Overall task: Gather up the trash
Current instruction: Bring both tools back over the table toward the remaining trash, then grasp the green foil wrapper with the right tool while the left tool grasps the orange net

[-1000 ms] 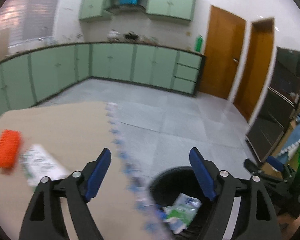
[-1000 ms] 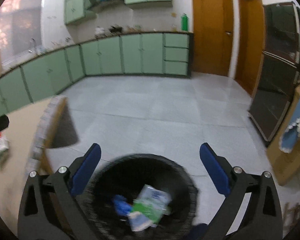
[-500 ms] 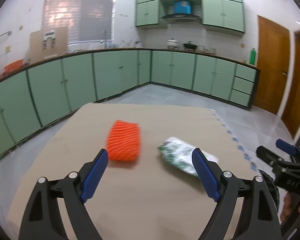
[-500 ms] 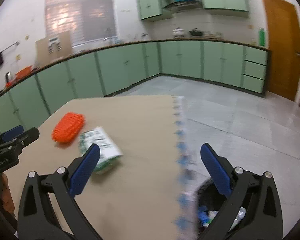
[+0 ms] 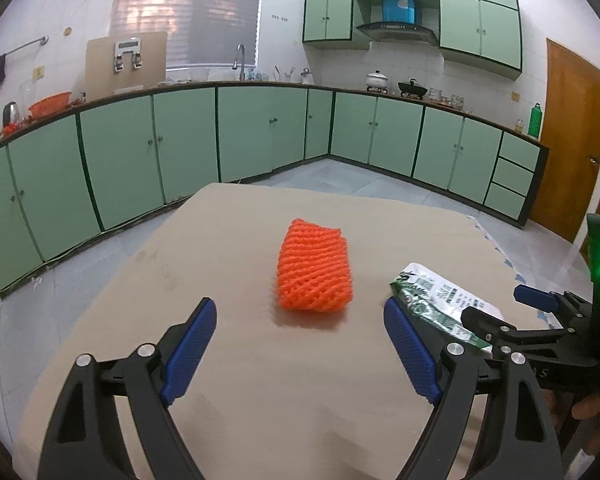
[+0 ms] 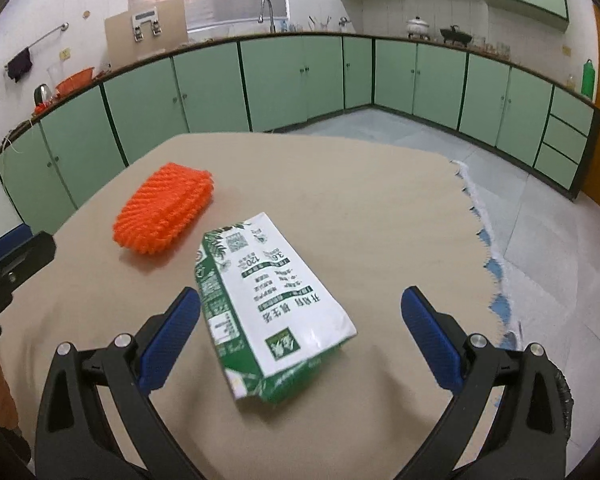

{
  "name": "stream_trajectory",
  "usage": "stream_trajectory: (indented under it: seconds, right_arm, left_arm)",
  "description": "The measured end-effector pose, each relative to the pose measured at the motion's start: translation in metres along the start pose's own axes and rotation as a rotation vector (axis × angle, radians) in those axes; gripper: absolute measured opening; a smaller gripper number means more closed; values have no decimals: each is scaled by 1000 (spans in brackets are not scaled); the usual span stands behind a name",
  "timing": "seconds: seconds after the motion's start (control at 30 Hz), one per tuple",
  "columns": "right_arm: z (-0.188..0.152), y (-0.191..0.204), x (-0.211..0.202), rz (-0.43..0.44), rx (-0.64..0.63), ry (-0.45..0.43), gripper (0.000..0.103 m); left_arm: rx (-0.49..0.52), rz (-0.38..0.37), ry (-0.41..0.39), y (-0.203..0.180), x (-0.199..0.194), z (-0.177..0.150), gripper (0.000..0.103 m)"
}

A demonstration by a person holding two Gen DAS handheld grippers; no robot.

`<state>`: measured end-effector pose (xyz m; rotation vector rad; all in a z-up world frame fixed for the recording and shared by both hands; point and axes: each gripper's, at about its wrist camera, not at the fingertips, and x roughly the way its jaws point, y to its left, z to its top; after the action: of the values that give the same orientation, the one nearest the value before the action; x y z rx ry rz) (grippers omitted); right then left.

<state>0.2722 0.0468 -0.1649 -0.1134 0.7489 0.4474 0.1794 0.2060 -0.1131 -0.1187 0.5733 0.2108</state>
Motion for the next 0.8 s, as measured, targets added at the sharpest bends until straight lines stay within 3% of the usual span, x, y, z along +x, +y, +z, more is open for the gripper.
stream_trajectory:
  seconds: [0.43,0.5,0.53,0.6,0.73,0.8]
  right_arm:
    - [-1,14,35,6,-55,138,97]
    - [-1,17,39,12,-64,152,90]
    - [-1,19,39,31,-73,156,76]
    - [-1,22,40,30,-84,160,75]
    - [1,22,30,33,-80,113,50]
    - [5,16,27,52,-29,107,46]
  left_arm:
    - [-13,32,66,10,36,-1,84]
    - [-14,30,69,10,38,-2,84]
    - [-16,28,69,10,39,0,84]
    - [-18,21,72,11,42,2,84]
    - [-27,11,78,12,52,7,84]
    - [-32,3,89,11,61,10,84]
